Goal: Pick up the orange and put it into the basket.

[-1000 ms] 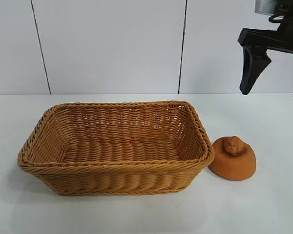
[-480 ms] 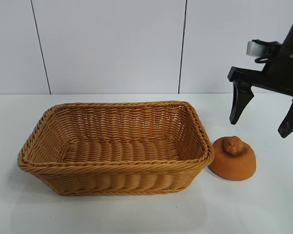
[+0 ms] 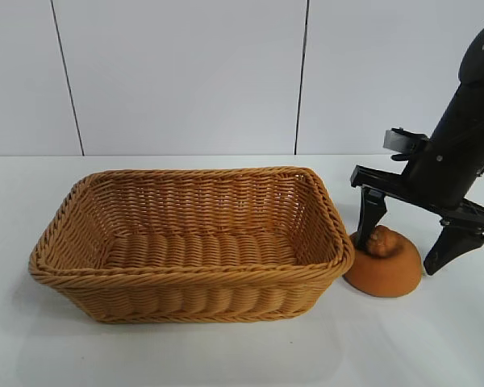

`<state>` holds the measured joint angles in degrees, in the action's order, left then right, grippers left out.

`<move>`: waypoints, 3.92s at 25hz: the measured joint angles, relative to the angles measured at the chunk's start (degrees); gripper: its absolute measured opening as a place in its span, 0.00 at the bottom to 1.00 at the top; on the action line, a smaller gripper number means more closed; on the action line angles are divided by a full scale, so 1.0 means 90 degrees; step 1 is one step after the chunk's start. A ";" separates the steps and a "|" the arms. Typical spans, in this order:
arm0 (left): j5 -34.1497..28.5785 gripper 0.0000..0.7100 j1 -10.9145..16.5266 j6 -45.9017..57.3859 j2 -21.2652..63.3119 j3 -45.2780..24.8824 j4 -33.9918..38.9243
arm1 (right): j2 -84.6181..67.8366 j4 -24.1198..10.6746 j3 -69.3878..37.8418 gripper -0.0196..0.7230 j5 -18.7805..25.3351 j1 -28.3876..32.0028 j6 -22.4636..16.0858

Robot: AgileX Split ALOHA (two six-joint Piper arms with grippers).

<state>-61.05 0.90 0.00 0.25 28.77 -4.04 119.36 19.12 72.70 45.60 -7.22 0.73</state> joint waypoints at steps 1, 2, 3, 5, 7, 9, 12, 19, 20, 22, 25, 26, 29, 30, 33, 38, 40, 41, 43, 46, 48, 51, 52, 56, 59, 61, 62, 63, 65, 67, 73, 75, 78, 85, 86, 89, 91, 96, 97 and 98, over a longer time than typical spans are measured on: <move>0.0000 0.91 0.0000 0.0000 0.0000 0.0000 0.0000 | 0.0000 0.0008 0.0000 0.59 0.0001 0.0000 0.0000; 0.0000 0.91 0.0000 0.0000 0.0000 0.0000 0.0000 | 0.0000 0.0008 0.0000 0.50 0.0001 0.0000 0.0000; 0.0000 0.91 0.0000 0.0000 0.0000 0.0000 0.0000 | 0.0000 0.0016 0.0000 0.40 0.0017 0.0000 0.0000; 0.0000 0.91 0.0000 0.0000 0.0000 0.0000 0.0000 | -0.0014 0.0042 0.0015 0.15 0.0070 0.0000 0.0000; 0.0000 0.91 0.0000 0.0000 0.0000 0.0000 0.0000 | -0.0046 0.0061 0.0028 0.02 0.0142 0.0000 0.0025; 0.0000 0.91 0.0000 0.0000 0.0000 0.0000 0.0000 | -0.0148 0.0061 0.0034 0.02 0.0226 0.0000 0.0101; 0.0000 0.91 0.0000 0.0000 0.0000 0.0000 0.0000 | -0.0496 0.0031 0.0028 0.02 0.0291 0.0000 0.0160; 0.0000 0.91 0.0000 0.0000 0.0000 0.0000 0.0000 | -0.1896 -0.0097 0.0205 0.02 0.0649 0.0000 0.0164; 0.0000 0.91 0.0000 0.0000 0.0000 0.0000 0.0000 | -0.2008 -0.0103 0.0288 0.02 0.0725 0.0000 0.0164; 0.0000 0.91 0.0000 0.0000 0.0000 0.0000 0.0000 | -0.2171 -0.0120 0.0470 0.02 0.0879 0.0000 0.0158; 0.0000 0.91 0.0000 0.0000 0.0000 0.0000 0.0000 | -0.2249 -0.0090 0.0756 0.02 0.1112 0.0000 0.0146; 0.0000 0.91 0.0000 0.0000 0.0000 0.0000 0.0000 | -0.2249 -0.0064 0.0809 0.02 0.1124 -0.0009 0.0146; 0.0000 0.91 0.0000 0.0000 0.0000 0.0000 0.0000 | -0.2249 -0.0051 0.0872 0.02 0.1068 -0.0228 0.0146; 0.0000 0.91 0.0000 0.0000 0.0000 0.0000 0.0000 | -0.2249 -0.0031 0.0880 0.02 0.1027 -0.0377 0.0139; 0.0000 0.91 0.0000 0.0000 0.0000 0.0000 0.0000 | -0.2249 0.0024 0.0880 0.02 0.0749 -0.0975 -0.0030; 0.0000 0.91 0.0000 0.0000 0.0000 0.0000 0.0000 | -0.2242 0.0058 0.0880 0.02 0.0123 -0.2019 -0.0299; 0.0000 0.91 0.0000 0.0000 0.0000 0.0000 0.0003 | -0.2189 0.0075 0.0885 0.02 -0.0110 -0.2405 -0.0396; 0.0006 0.91 0.0000 0.0000 0.0000 0.0000 0.0003 | -0.2130 0.0088 0.0893 0.02 -0.0226 -0.2547 -0.0441; 0.0006 0.91 0.0000 0.0000 0.0000 0.0000 0.0003 | -0.1939 0.0103 0.0899 0.02 -0.0468 -0.2832 -0.0478; 0.0006 0.91 0.0000 0.0000 0.0000 0.0000 0.0003 | -0.1513 0.0103 0.0899 0.02 -0.0809 -0.3123 -0.0486; 0.0006 0.91 0.0000 0.0000 0.0000 0.0000 0.0003 | -0.1215 0.0103 0.0899 0.02 -0.1059 -0.3312 -0.0500; 0.0006 0.91 0.0000 0.0000 0.0000 0.0000 0.0003 | -0.0742 0.0110 0.0899 0.02 -0.1531 -0.3517 -0.0507; 0.0006 0.91 0.0000 0.0000 0.0000 0.0000 0.0003 | -0.0596 0.0132 0.0899 0.02 -0.1637 -0.3556 -0.0539; 0.0006 0.91 0.0000 0.0000 0.0000 0.0000 0.0003 | -0.0148 0.0203 0.0899 0.02 -0.1789 -0.3572 -0.0639; 0.0006 0.91 0.0000 0.0000 0.0000 0.0000 0.0003 | -0.0002 0.0203 0.0899 0.02 -0.1789 -0.3572 -0.0645; 0.0006 0.91 0.0000 0.0000 0.0000 0.0000 0.0003 | -0.0009 0.0203 0.0904 0.08 -0.1789 -0.3572 -0.0645; 0.0006 0.91 0.0000 0.0000 0.0000 0.0000 0.0003 | -0.0009 0.0211 0.0922 0.14 -0.1778 -0.3572 -0.0645; 0.0006 0.91 0.0000 0.0000 0.0000 0.0000 0.0003 | -0.0009 0.0225 0.0943 0.24 -0.1733 -0.3572 -0.0645; 0.0006 0.91 0.0000 0.0000 0.0000 0.0000 0.0003 | -0.0009 0.0196 0.1048 0.50 -0.1536 -0.3572 -0.0645; 0.0006 0.91 0.0000 0.0000 0.0000 0.0000 0.0003 | -0.0009 0.0082 0.1247 0.72 -0.1238 -0.3572 -0.0645; 0.0006 0.91 0.0000 0.0000 0.0000 0.0000 0.0003 | -0.0009 -0.0616 0.2525 0.91 0.0561 -0.3566 -0.0772; 0.0006 0.91 0.0000 0.0000 0.0000 0.0000 0.0003 | -0.0009 -0.0872 0.3043 0.91 0.1229 -0.3559 -0.0822; 0.0006 0.91 0.0000 0.0000 0.0000 0.0000 0.0003 | -0.0016 -0.1407 0.3771 0.91 0.2096 -0.3554 -0.1065; 0.0006 0.91 0.0000 0.0000 0.0000 0.0000 0.0003 | -0.0029 -0.2076 0.4481 0.92 0.2607 -0.3121 -0.1311; 0.0006 0.91 0.0000 0.0000 0.0000 0.0000 0.0003 | -0.0029 -0.2084 0.4481 0.92 0.2621 -0.2972 -0.1311; 0.0006 0.91 0.0000 0.0000 0.0000 0.0000 0.0003 | -0.0029 -0.2215 0.4483 0.92 0.2641 -0.2483 -0.1261; 0.0006 0.91 0.0000 0.0000 0.0000 0.0000 0.0003 | -0.0029 -0.2305 0.4483 0.92 0.2641 -0.2062 -0.1156; 0.0006 0.91 0.0000 0.0000 0.0000 0.0000 0.0003 | -0.0029 -0.2449 0.4483 0.92 0.2641 -0.0942 -0.0877; 0.0006 0.91 0.0000 0.0000 0.0000 0.0000 0.0003 | -0.0029 -0.2464 0.4483 0.92 0.2641 -0.0716 -0.0804; 0.0006 0.91 0.0000 0.0000 0.0000 0.0000 0.0003 | -0.0029 -0.2467 0.4483 0.92 0.2641 -0.0537 -0.0745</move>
<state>-61.00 0.90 0.00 0.25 28.77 -4.02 119.10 -3.08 113.04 69.36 -12.05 -5.98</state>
